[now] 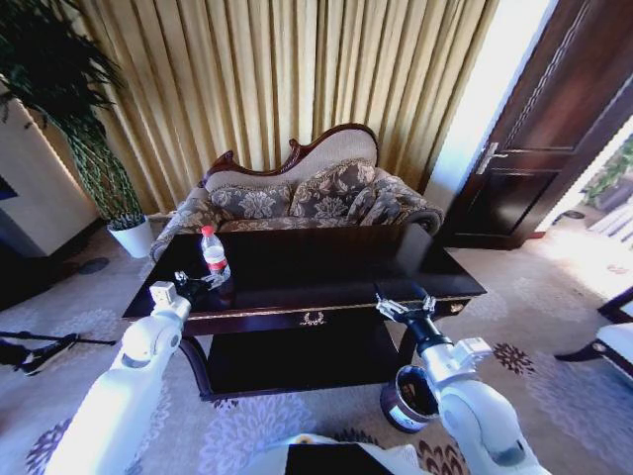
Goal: Move to the front of the table and place the trash on the table into the trash bin.
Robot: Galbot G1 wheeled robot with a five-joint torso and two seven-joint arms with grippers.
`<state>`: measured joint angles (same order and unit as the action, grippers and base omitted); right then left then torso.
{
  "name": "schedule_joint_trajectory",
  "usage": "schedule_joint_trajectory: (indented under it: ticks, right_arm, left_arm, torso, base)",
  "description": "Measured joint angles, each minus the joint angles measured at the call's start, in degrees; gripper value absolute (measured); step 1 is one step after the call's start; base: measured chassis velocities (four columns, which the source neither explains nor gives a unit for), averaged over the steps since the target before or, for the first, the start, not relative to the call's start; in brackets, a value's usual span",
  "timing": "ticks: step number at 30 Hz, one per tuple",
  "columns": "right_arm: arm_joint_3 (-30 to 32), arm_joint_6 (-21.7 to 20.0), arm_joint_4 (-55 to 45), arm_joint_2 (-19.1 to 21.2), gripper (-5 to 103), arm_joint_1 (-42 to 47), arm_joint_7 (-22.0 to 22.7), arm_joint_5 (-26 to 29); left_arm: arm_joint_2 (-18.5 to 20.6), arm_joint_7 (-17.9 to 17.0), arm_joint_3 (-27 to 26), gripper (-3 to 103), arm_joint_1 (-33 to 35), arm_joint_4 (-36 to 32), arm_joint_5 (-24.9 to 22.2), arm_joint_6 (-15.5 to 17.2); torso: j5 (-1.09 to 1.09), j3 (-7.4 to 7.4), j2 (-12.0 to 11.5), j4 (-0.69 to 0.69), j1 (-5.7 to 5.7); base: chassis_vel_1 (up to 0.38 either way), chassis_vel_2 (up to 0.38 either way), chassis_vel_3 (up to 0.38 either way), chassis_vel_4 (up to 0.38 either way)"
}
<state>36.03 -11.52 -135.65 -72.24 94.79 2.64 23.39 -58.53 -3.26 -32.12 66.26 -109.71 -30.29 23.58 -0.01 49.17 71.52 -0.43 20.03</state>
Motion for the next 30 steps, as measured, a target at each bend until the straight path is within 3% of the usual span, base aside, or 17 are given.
schedule_joint_trajectory:
  ticks: [23,29,30]
  right_arm:
    - [1.09,0.22,-0.07,-2.67,100,0.84,0.01,-2.42]
    - [1.30,0.29,-0.26,-2.83,100,1.31,0.03,-2.69]
    - [1.42,0.31,-0.30,-2.82,100,1.34,0.05,-2.70]
  left_arm:
    - [-1.72,2.36,4.75,100,-5.17,7.50,1.63,-3.36]
    - [-2.03,3.10,5.02,84,-5.21,8.39,1.68,-3.96]
    - [-2.06,3.51,5.05,73,-5.21,8.67,1.66,-4.17]
  torso:
    - [0.00,0.00,0.00,0.00,0.00]
    - [0.00,0.00,0.00,0.00,-0.01]
    - [0.00,0.00,0.00,0.00,-0.01]
  base:
    - [0.000,0.000,0.000,0.000]
    - [0.000,0.000,0.000,0.000]
    - [0.000,0.000,0.000,0.000]
